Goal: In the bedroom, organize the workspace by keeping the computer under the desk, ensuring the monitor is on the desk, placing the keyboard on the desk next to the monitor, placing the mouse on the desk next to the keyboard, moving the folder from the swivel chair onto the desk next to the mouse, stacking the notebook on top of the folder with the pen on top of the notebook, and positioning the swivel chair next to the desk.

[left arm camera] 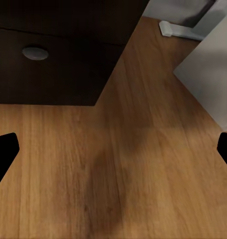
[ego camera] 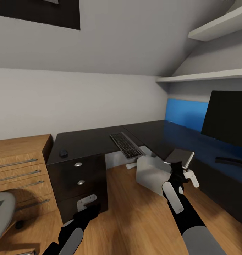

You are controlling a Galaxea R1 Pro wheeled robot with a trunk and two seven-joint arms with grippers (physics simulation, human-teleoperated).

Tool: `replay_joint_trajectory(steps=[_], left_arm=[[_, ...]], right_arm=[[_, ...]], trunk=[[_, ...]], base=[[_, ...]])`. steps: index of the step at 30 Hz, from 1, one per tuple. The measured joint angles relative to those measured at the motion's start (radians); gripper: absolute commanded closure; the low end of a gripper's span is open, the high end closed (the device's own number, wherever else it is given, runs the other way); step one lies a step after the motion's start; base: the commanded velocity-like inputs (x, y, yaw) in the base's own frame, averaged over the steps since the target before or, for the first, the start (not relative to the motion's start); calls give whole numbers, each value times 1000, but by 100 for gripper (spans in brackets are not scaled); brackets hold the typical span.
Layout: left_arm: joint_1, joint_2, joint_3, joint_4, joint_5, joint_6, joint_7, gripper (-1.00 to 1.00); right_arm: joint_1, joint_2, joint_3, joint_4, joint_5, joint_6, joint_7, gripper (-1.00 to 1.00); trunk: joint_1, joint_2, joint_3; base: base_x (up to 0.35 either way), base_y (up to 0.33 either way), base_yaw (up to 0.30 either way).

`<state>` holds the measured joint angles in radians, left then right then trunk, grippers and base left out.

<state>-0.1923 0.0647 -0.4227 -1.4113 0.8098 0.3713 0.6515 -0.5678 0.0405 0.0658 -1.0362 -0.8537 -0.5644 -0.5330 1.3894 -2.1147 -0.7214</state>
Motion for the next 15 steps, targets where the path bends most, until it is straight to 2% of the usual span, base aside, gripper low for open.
replay_joint_trajectory(steps=[4, 6, 10, 15], left_arm=[[0, -1, 0, 1, 0, 0, 0, -100], [0, -1, 0, 1, 0, 0, 0, -100], [0, -3, 0, 8, 0, 0, 0, -100], [0, -3, 0, 16, 0, 1, 0, -100]], right_arm=[[2, 4, 5, -5, 3, -1, 37, 100], [5, 5, 21, -26, 13, -1, 75, 100], [17, 5, 48, -66, 6, 3, 129, 100], [32, -2, 104, -118, 4, 95, 143, 100]], trunk=[[-15, 28, 13], [-23, 42, 19], [-38, 70, 31], [-58, 105, 47]], base=[[0, 0, 0], [0, 0, 0], [0, 0, 0], [0, 0, 0]])
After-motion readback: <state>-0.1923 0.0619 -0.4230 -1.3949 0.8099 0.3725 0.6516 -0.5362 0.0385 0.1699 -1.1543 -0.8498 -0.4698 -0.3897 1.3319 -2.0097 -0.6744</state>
